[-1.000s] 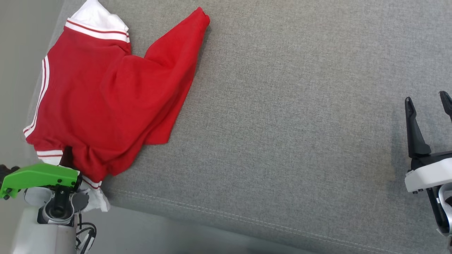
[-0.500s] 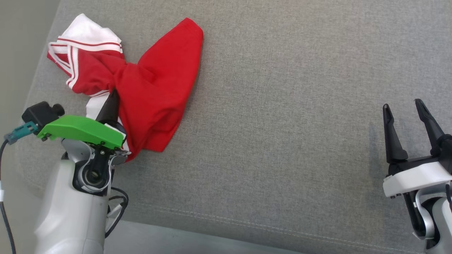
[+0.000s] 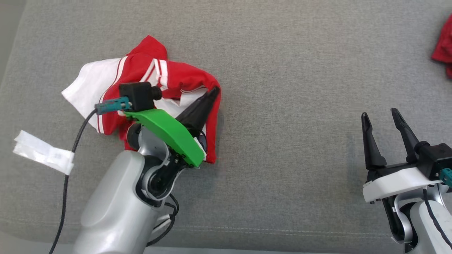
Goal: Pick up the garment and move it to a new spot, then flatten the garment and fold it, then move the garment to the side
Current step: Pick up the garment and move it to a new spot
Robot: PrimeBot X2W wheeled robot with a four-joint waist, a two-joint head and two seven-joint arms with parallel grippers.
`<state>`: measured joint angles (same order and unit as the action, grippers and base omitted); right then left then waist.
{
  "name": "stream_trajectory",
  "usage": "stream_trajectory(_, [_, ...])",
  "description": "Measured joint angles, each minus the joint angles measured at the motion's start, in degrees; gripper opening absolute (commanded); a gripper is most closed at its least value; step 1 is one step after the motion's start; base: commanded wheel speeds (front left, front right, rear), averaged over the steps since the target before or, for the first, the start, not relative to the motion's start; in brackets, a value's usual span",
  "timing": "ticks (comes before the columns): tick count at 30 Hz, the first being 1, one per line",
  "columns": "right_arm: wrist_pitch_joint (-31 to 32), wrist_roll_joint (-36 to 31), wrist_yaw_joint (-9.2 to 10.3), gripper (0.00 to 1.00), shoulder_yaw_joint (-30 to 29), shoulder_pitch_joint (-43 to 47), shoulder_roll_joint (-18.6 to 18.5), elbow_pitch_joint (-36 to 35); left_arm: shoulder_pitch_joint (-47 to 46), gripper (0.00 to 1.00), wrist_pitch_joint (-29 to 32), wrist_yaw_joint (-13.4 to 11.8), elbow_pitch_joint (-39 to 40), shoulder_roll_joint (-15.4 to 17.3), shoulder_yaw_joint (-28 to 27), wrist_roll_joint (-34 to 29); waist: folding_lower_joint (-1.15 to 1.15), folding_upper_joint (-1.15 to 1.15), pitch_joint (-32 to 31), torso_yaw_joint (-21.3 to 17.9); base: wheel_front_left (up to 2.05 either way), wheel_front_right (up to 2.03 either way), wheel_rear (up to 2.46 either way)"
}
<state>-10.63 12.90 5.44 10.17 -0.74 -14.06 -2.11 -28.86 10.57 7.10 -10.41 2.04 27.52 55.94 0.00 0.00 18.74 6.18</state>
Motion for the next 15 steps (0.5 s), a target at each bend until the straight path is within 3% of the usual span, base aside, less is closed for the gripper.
stream_trajectory(15, [-2.1,1.3,0.71,1.0,-1.8,0.2,4.1,0.7,-0.3,0.0,5.4,-0.9,1.8,0.4,15.9,-0.5,0.0,0.0,0.6,-11.0,0.0,0.0,0.0])
